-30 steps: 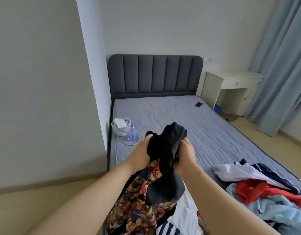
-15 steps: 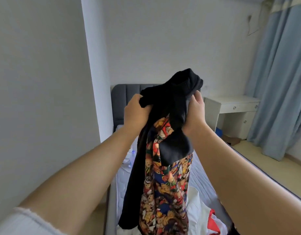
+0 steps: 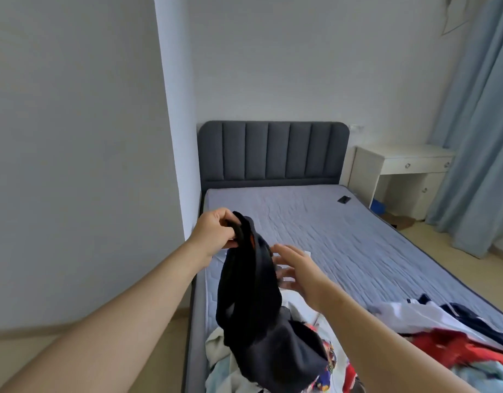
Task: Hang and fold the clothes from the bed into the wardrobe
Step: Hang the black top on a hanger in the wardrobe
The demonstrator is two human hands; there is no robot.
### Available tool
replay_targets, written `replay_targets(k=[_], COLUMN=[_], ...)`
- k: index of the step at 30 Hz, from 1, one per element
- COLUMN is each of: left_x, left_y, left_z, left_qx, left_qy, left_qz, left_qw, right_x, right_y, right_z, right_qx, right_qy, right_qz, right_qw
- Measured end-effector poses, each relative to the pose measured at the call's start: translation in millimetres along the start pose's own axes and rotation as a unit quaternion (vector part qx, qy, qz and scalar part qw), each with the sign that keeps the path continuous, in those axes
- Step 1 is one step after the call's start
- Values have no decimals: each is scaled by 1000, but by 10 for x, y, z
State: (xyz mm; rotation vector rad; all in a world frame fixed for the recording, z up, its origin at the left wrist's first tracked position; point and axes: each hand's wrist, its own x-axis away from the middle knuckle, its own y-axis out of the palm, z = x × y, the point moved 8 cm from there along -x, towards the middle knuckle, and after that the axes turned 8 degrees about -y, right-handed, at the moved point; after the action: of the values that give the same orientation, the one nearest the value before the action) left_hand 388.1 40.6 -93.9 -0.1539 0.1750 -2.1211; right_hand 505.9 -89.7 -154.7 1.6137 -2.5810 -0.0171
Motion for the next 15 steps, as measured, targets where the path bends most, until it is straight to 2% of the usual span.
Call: replay_targets(k=[3,6,8,11,13,15], left_x=[20,48,66,81,83,73], left_y=[-6,-104,-118,-34,-25,-115], left_z=[-94,-135,-113,-51,-12,52], left_qx=[8,22,21,-33,-115,-162], left_qy=[-12,-19,-21,-37,-50,-47], left_qz=[1,72,93,27,-14,-18], left_qw=[1000,997,995,998,992,985], right_x=[-10,-15,-58,-137,-183,-217], right_y=[143,381,485,409,348,373], right_z=[-52,-73,-66,-180,-293,-391], right_qx=[55,70,130,308,331,308], right_qy=[-38,-61,-83,-100,-108,-117], right_qz=[-37,-66,-47,33,57,53], right_qw=[997,993,987,945,936,943])
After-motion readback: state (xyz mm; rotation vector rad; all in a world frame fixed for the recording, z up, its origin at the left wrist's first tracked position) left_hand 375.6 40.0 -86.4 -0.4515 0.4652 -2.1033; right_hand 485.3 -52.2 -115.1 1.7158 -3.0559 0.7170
